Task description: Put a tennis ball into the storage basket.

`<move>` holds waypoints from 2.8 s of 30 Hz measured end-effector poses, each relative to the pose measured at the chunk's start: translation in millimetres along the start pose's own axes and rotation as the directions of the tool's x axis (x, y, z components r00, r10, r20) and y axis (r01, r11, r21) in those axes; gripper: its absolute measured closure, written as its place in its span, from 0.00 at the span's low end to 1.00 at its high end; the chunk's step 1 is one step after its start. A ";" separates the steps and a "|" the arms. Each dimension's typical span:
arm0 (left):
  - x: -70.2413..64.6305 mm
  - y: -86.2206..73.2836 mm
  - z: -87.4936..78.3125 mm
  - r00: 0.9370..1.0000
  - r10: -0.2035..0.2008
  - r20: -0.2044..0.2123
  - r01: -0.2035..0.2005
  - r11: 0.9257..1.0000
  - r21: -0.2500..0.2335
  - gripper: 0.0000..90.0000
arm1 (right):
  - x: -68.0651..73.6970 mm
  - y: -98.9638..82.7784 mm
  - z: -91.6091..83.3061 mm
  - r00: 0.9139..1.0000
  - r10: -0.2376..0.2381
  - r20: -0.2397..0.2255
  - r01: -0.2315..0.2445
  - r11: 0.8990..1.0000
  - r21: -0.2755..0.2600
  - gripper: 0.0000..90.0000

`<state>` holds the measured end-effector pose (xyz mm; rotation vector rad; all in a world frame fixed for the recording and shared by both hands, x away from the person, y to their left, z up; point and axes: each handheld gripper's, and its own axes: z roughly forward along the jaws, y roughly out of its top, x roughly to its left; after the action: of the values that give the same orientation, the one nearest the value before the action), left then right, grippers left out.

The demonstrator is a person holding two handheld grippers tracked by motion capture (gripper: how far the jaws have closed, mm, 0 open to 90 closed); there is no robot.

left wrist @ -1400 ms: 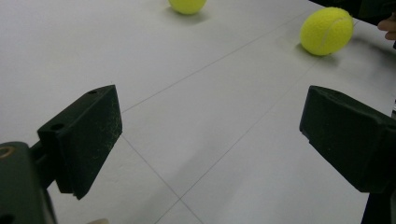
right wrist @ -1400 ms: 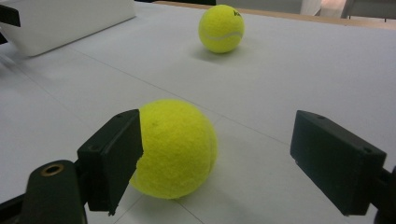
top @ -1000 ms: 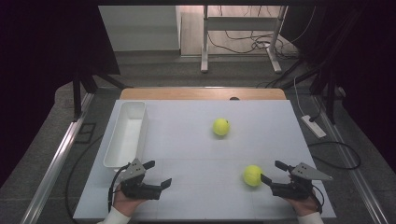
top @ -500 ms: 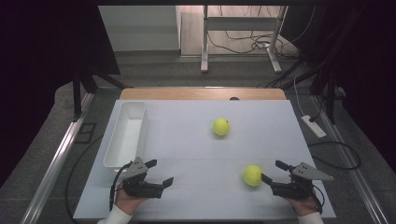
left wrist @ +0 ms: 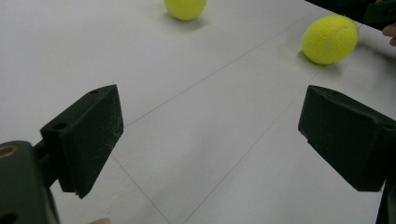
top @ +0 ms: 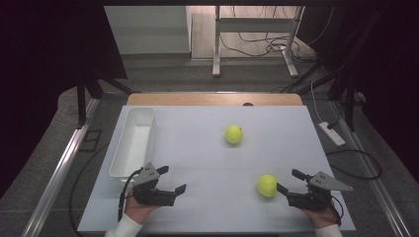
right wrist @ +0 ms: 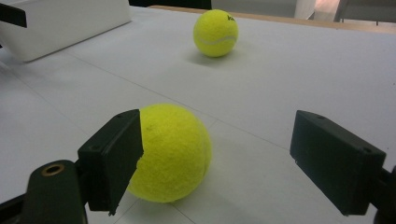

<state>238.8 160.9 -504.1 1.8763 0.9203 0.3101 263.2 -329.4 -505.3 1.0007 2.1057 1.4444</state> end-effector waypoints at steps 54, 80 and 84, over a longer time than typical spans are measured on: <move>-5.1 26.9 47.2 0.997 0.032 0.067 -0.037 0.997 0.071 0.09 | -0.5 0.2 2.0 1.000 0.000 -0.001 0.000 1.000 0.003 0.19; -7.5 46.9 72.5 0.997 0.049 0.066 -0.053 0.996 0.070 0.09 | -1.6 -0.1 1.3 1.000 0.006 0.002 -0.006 1.000 0.000 0.19; -9.3 50.9 77.3 0.996 0.060 0.067 -0.065 0.995 0.077 0.09 | -1.5 0.2 0.5 1.000 0.009 -0.001 -0.009 1.000 -0.001 0.19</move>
<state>300.0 91.4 -496.2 1.9797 0.8422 0.2527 264.7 -330.2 -505.5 1.0106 2.1036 1.4506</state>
